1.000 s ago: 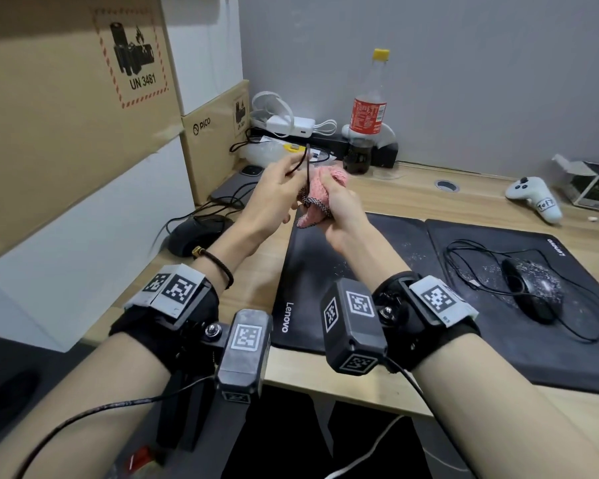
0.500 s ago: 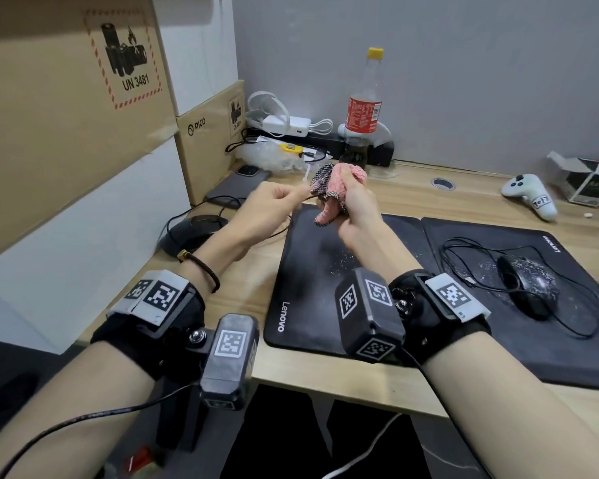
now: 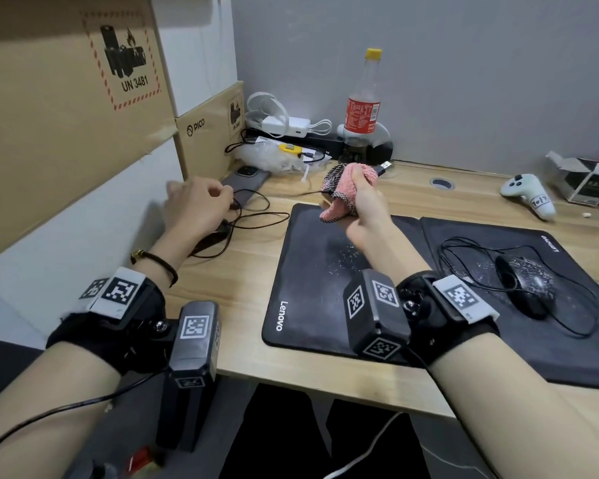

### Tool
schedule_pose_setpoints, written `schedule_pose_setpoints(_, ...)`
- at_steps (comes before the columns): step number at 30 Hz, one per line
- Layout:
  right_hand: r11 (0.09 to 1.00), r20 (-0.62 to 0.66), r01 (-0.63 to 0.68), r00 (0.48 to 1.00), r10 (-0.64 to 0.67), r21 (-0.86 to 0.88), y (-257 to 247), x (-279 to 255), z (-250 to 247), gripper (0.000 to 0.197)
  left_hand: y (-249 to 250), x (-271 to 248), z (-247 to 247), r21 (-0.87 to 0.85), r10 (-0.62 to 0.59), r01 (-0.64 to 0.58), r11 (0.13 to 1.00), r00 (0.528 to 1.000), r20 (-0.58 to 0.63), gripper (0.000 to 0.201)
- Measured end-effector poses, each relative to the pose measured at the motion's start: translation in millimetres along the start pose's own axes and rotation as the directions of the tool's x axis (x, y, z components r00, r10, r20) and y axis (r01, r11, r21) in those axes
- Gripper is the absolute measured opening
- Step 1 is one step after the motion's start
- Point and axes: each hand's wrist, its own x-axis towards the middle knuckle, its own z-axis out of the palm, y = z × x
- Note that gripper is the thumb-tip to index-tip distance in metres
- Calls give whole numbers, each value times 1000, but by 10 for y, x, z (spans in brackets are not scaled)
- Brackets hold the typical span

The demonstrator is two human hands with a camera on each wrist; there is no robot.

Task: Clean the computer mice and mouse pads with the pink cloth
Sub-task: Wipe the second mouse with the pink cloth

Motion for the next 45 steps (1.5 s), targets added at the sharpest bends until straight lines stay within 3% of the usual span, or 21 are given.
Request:
schedule_pose_setpoints(2,1000,60,-8,998,9,-15,24,-31,12,23,0,38,-14,104,22,-12,995,996,-91,22)
schedule_pose_setpoints(4,997,125,-28,991,36,-68,62,-75,40,34,87,40,2,60,134,-126,990,978,-160,17)
schedule_pose_setpoints(5,995,159,-29,986,45,-97,79,-106,68,35,166,24,12,-23,221,-227,974,964,-146,15)
schedule_pose_setpoints(7,992,232,-7,972,36,-124,114,-166,147,26,353,-65,68,-245,346,-331,911,938,20,13)
schedule_pose_setpoints(10,988,352,41,936,14,-150,154,-245,252,18,573,-223,240,-381,337,-213,900,893,297,16)
schedule_pose_setpoints(13,934,438,167,899,-13,-315,165,-287,268,18,609,-287,375,-519,224,0,855,902,369,19)
schedule_pose_setpoints(15,887,476,232,879,-17,-398,154,-266,236,19,584,-281,406,-512,209,16,859,902,379,18)
schedule_pose_setpoints(18,906,469,186,883,15,-380,109,-217,162,20,558,-253,374,-488,205,-7,873,912,354,14)
schedule_pose_setpoints(22,910,483,169,875,39,-379,27,-195,25,21,484,-210,305,-474,336,-185,861,907,255,18)
schedule_pose_setpoints(25,907,509,185,860,37,-378,-22,-186,-56,21,455,-201,290,-471,394,-252,846,889,232,17)
schedule_pose_setpoints(31,948,478,156,878,-4,-278,-65,-173,-140,20,491,-204,288,-495,383,-234,837,896,223,21)
schedule_pose_setpoints(34,958,520,139,854,13,-252,-61,-209,-130,23,565,-242,258,-471,405,-264,842,886,226,21)
schedule_pose_setpoints(37,970,537,144,843,-16,-197,-48,-245,-88,11,624,-257,228,-380,424,-320,867,877,227,20)
schedule_pose_setpoints(41,939,501,231,862,-76,-255,-15,-234,-51,8,629,-243,205,-295,413,-341,893,880,234,23)
schedule_pose_setpoints(45,946,508,204,860,-51,-250,-22,-251,-55,14,651,-209,116,-295,413,-334,895,871,267,25)
